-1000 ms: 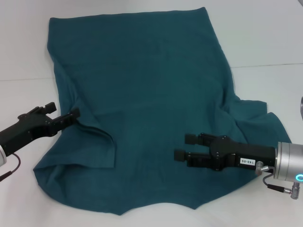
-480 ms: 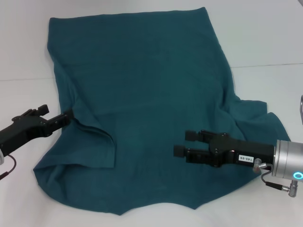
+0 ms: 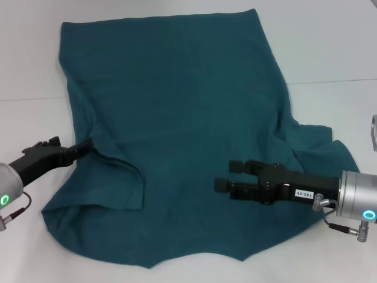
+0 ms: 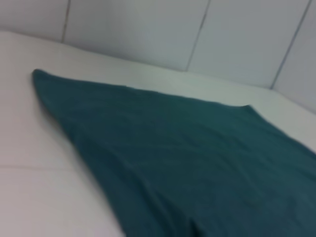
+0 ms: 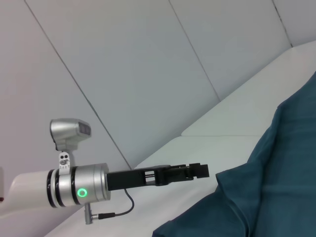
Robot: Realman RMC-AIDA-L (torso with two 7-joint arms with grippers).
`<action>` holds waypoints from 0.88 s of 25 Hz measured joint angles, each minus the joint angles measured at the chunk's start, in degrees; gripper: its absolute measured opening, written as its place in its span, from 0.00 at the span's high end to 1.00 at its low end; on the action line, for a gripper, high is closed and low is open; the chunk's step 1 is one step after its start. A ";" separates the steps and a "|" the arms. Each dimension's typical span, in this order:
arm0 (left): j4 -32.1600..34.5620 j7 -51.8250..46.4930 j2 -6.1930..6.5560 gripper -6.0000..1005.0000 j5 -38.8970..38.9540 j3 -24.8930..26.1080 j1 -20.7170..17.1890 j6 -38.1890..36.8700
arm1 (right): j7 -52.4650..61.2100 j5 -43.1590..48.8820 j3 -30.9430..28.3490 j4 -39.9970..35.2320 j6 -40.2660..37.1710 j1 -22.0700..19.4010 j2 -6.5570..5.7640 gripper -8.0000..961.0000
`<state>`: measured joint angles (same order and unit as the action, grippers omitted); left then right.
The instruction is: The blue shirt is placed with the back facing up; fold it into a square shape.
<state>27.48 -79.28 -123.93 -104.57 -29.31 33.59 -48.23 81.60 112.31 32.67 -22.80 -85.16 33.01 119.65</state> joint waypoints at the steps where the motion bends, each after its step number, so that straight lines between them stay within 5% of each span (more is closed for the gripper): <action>1: -0.34 0.05 0.00 0.10 -0.02 -0.05 0.27 0.95 | 0.09 0.00 0.03 -0.03 0.00 0.06 -0.03 0.05; 22: -3.46 -0.43 -0.35 0.10 -0.10 -10.11 3.62 -1.08 | -0.10 0.01 -0.18 -0.05 -0.01 -0.40 -0.09 0.05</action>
<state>24.01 -79.71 -124.28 -104.67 -39.41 37.21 -49.31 81.50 112.32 32.49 -22.85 -85.16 32.61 119.56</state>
